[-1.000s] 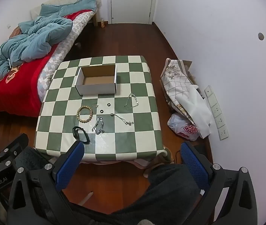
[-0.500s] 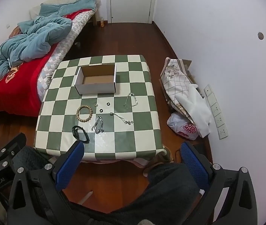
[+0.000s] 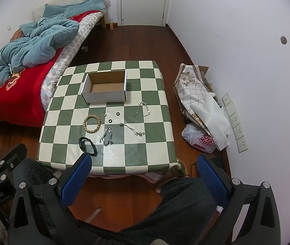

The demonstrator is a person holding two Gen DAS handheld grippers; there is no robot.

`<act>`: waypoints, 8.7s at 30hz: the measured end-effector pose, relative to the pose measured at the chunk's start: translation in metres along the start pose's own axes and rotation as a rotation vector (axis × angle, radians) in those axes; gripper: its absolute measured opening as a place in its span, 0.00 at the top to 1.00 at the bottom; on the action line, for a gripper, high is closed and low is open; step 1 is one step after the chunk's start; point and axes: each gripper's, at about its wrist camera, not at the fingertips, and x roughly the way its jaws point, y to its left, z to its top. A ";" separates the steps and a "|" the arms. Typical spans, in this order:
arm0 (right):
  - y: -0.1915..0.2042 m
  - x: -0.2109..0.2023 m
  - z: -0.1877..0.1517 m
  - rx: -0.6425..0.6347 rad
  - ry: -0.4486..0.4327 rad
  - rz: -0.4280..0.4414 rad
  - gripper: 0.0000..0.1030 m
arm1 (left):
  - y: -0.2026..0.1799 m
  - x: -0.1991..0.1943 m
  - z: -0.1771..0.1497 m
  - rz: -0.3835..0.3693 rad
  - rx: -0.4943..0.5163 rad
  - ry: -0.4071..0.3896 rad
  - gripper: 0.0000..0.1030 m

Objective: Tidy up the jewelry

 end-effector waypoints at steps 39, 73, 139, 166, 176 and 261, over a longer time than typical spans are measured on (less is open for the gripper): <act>-0.003 -0.007 0.001 0.000 -0.006 0.003 0.00 | -0.005 -0.011 0.001 -0.009 0.002 -0.019 0.00; -0.013 0.049 0.023 0.050 0.027 -0.044 0.00 | 0.007 0.063 0.031 0.103 -0.043 0.005 0.00; -0.052 0.364 0.003 0.199 0.401 0.174 0.87 | -0.114 0.338 -0.005 -0.039 0.296 0.474 0.42; 0.035 0.364 0.020 -0.039 0.347 0.028 0.94 | -0.081 0.324 -0.013 -0.004 0.236 0.396 0.96; 0.008 0.359 0.014 0.050 0.342 0.033 0.94 | -0.081 0.316 -0.005 -0.009 0.221 0.377 0.96; 0.096 0.367 0.207 -0.037 0.275 0.079 0.01 | 0.022 0.318 0.205 0.128 -0.022 0.113 0.00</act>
